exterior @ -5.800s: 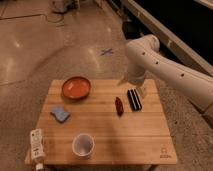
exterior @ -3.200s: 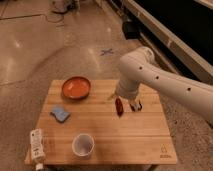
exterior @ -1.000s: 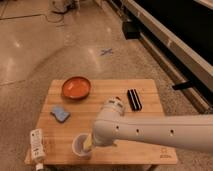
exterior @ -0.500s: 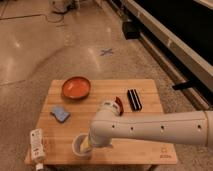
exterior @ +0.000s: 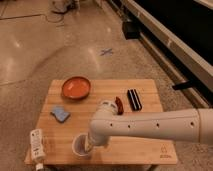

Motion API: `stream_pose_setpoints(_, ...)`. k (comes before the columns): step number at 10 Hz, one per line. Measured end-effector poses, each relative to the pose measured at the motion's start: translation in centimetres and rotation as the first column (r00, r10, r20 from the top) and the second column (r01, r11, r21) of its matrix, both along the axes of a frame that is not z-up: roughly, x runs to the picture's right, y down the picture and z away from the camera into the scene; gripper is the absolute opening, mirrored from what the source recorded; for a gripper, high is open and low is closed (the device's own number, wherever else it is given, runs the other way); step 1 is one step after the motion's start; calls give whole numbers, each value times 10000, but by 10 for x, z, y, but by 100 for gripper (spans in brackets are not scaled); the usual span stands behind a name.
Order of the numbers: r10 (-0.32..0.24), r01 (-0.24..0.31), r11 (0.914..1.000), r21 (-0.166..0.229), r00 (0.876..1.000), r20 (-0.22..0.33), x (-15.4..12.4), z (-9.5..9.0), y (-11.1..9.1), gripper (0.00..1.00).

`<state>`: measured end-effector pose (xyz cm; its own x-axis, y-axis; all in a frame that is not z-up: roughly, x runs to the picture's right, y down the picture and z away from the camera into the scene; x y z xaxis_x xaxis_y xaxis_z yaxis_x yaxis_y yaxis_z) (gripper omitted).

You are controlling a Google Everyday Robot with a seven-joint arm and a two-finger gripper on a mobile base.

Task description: Place the ceramic cup in the ceramic bowl

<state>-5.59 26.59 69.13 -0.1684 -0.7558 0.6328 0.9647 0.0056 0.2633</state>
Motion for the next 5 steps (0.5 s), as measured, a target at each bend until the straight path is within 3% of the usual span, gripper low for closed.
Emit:
stream_pose_setpoints(3, 342, -341, 9991, -249, 9994, 36, 0, -4, -4, 12)
stream_pose_setpoints(5, 580, -576, 9981, -226, 9981, 187, 1, -13, -27, 0)
